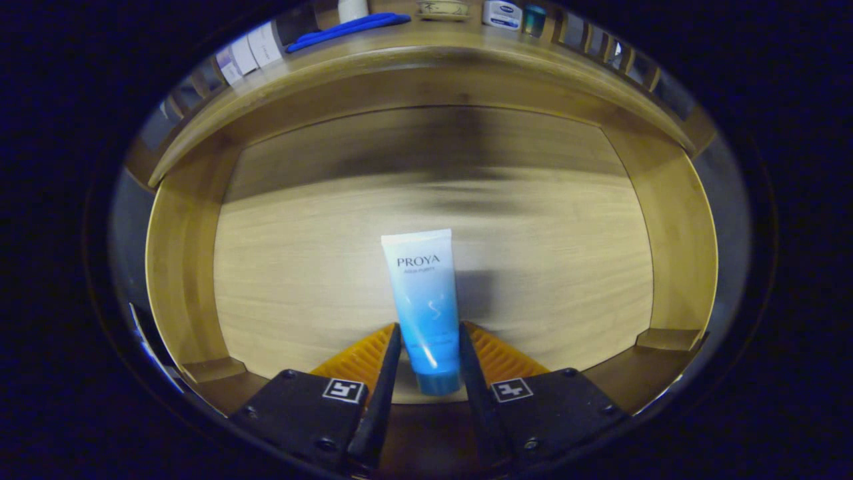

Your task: Pull open the drawer, take out the items inside it, and place them on the countertop above the cabinet.

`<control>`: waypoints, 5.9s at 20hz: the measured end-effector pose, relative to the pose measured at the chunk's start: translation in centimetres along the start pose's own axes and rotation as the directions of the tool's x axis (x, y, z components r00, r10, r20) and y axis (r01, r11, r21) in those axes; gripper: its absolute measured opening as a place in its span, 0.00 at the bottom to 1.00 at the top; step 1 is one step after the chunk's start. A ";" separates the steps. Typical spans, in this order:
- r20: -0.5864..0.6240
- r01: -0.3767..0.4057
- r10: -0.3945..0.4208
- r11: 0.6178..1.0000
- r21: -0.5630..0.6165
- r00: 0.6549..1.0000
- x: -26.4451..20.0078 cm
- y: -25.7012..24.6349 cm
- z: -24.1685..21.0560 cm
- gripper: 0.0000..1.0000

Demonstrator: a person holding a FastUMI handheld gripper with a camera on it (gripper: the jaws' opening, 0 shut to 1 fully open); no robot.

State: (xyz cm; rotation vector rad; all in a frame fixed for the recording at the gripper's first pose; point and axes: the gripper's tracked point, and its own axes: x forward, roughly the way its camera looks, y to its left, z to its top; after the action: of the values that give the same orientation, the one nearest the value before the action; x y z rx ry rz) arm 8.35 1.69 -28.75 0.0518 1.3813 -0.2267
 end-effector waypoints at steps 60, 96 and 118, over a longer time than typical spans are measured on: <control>0.426 -0.099 0.110 0.994 -0.049 0.898 -12.2 3.0 22.1 0.51; 0.830 -0.020 0.277 0.952 -0.306 0.485 -18.2 -0.6 -8.4 0.92; 0.857 0.042 0.119 0.986 -0.161 0.502 -6.6 -1.2 -6.5 0.91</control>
State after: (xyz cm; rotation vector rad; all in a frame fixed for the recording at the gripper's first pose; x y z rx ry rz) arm 0.70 2.48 -23.40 -0.1593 0.3526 -0.0678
